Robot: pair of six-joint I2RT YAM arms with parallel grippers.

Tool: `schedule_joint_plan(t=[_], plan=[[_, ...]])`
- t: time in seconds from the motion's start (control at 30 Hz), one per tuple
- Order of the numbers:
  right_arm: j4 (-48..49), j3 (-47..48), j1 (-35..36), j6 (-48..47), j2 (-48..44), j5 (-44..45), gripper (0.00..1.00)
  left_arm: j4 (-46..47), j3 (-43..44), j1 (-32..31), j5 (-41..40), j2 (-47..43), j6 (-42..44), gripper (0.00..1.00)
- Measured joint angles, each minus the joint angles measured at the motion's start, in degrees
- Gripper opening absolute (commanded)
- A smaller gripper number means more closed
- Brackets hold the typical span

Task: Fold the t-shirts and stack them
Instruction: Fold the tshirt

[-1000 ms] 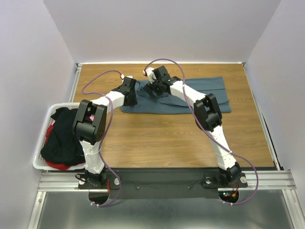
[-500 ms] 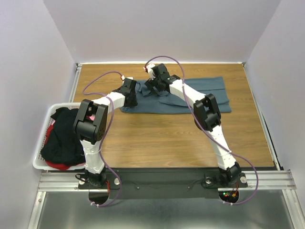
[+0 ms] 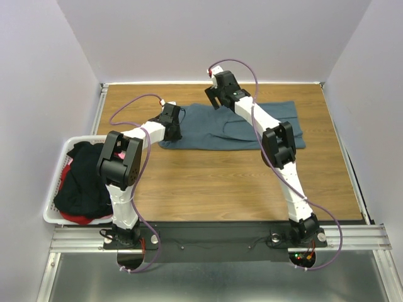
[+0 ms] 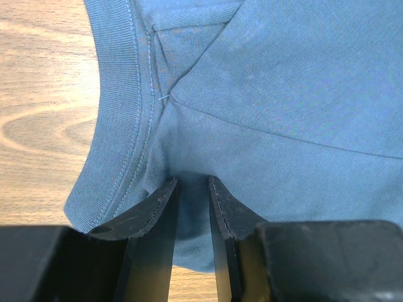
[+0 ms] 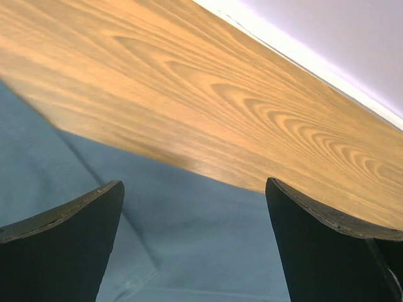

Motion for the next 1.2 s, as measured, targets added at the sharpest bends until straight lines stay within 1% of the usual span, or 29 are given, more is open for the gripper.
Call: schedule_joint_plan(t=[0.1, 0.2, 0.33, 0.4, 0.43, 0.53, 0.57, 0.63, 0.67, 0.73, 0.8, 0.9, 0.97, 1.07, 1.2], plan=[[0.98, -0.94, -0.96, 1.14, -0.24, 0.68, 0.99, 0.11, -0.07, 0.00, 0.00, -0.02, 0.00, 0.36], [1.14, -6.27, -1.70, 3.15, -2.62, 0.63, 0.97, 0.37, -0.35, 0.00, -0.04, -0.13, -0.02, 0.36], [0.85, -21.38, -4.26, 8.50, -12.52, -2.10, 0.92, 1.29, -1.40, 0.11, -0.09, -0.74, -0.04, 0.37], [0.09, -28.74, -7.02, 11.78, -18.95, -3.87, 0.90, 1.81, -2.21, 0.15, -0.13, -1.25, -0.07, 0.40], [0.02, -31.36, -9.03, 13.68, -21.90, -5.01, 0.87, 1.92, -2.56, 0.15, -0.15, -1.57, -0.11, 0.41], [0.55, -38.51, -18.43, 19.96, -31.58, -8.37, 0.85, 1.70, -3.52, 0.15, -0.37, -2.54, -0.13, 0.50], [0.70, -40.61, -21.73, 22.45, -34.45, -9.60, 0.85, 1.60, -3.78, 0.13, -0.37, -2.82, -0.15, 0.55], [0.90, -44.52, -28.20, 25.40, -39.71, -10.71, 0.86, 0.52, -4.44, 0.09, -0.87, -3.98, 0.13, 0.62], [0.63, -46.23, -30.67, 26.75, -41.75, -11.06, 0.86, 0.17, -4.66, 0.07, -1.11, -4.46, 0.22, 0.68], [0.26, -48.54, -32.33, 27.85, -43.98, -10.60, 0.89, -1.05, -5.11, -0.63, -2.75, -6.29, 1.14, 0.71], [-0.63, -50.12, -31.82, 28.59, -44.61, -10.27, 0.89, -1.75, -5.11, -1.20, -4.63, -7.96, 2.10, 0.72], [-2.12, -52.89, -30.75, 30.16, -44.30, -11.08, 0.89, -2.34, -5.03, -4.31, -7.76, -11.13, 4.09, 0.72], [-3.26, -54.16, -30.99, 31.74, -43.95, -12.39, 0.89, -2.69, -4.11, -7.96, -9.57, -12.13, 6.36, 0.72], [-4.07, -54.66, -32.54, 34.38, -42.93, -14.21, 0.90, -2.19, -2.25, -13.79, -10.73, -11.76, 10.25, 0.73], [-4.07, -54.66, -34.05, 38.03, -41.90, -16.33, 0.95, -0.39, 0.48, -21.16, -12.24, -9.16, 16.48, 0.76]])
